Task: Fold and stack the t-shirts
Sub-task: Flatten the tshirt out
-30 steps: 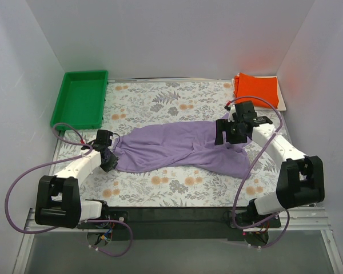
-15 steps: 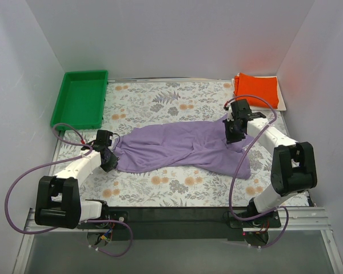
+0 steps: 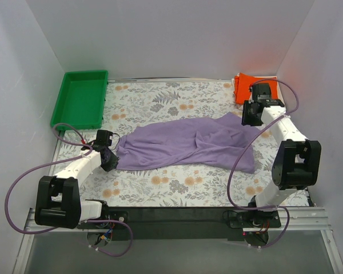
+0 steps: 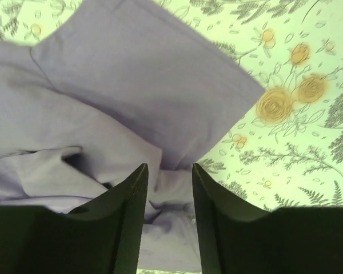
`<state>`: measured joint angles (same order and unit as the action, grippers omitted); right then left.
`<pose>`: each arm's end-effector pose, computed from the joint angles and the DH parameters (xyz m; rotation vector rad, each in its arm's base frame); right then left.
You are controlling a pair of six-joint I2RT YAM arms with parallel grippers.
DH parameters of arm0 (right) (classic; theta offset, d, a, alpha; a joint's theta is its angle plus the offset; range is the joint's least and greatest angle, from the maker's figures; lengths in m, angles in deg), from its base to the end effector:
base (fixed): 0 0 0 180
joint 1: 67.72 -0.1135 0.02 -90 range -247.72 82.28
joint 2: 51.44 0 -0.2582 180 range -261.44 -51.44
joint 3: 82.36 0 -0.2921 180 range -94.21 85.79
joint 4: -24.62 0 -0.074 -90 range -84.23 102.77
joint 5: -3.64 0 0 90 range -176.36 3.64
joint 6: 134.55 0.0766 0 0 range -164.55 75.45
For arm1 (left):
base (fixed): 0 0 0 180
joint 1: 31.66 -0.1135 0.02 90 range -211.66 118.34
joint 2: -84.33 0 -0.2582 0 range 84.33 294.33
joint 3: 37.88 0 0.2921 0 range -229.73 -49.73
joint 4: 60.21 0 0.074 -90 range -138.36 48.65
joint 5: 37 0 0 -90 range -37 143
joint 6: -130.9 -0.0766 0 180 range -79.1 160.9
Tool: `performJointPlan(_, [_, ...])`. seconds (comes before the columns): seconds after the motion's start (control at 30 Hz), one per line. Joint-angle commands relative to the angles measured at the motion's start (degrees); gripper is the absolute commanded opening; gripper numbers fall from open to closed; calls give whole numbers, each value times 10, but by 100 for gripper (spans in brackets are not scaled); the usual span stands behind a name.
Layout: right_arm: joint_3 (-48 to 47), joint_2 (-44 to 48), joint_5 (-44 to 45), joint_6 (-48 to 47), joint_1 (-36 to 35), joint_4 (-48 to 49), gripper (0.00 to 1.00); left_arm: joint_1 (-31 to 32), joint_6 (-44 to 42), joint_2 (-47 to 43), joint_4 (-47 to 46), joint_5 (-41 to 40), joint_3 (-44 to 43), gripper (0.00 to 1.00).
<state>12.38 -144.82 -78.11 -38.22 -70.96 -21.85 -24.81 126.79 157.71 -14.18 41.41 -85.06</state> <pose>0.4112 0.0123 0.2079 0.1256 2.5097 -0.1136 0.2537 -0.0150 0.0900 -1.8033 2.1166 -0.1199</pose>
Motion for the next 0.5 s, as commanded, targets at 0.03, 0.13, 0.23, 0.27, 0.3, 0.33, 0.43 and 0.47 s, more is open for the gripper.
performJointPlan(0.03, [-38, 2, -24, 17, -10, -2, 51, -1, -3, 8, 0, 10, 18, 0])
performJointPlan(0.13, [-1, 23, -78, -7, -25, 19, 52, -1, -3, 7, -1, 12, 18, 0])
performJointPlan(0.23, [30, 29, -149, -26, -31, 39, 53, -1, -5, 4, -6, 17, 19, 0])
performJointPlan(0.27, [33, 28, -170, -31, -33, 42, 52, -1, -5, 5, -7, 18, 20, 0])
performJointPlan(0.3, [31, 24, -177, -32, -33, 44, 52, -1, -5, 5, -7, 18, 20, 0])
performJointPlan(0.33, [28, 15, -183, -32, -33, 46, 51, -1, -5, 7, -6, 18, 19, 0])
performJointPlan(0.43, [20, -11, -196, -32, -34, 51, 50, -1, -5, 6, -6, 18, 19, 0])
performJointPlan(0.47, [18, -19, -201, -32, -34, 53, 50, -1, -5, 5, -7, 18, 19, 0])
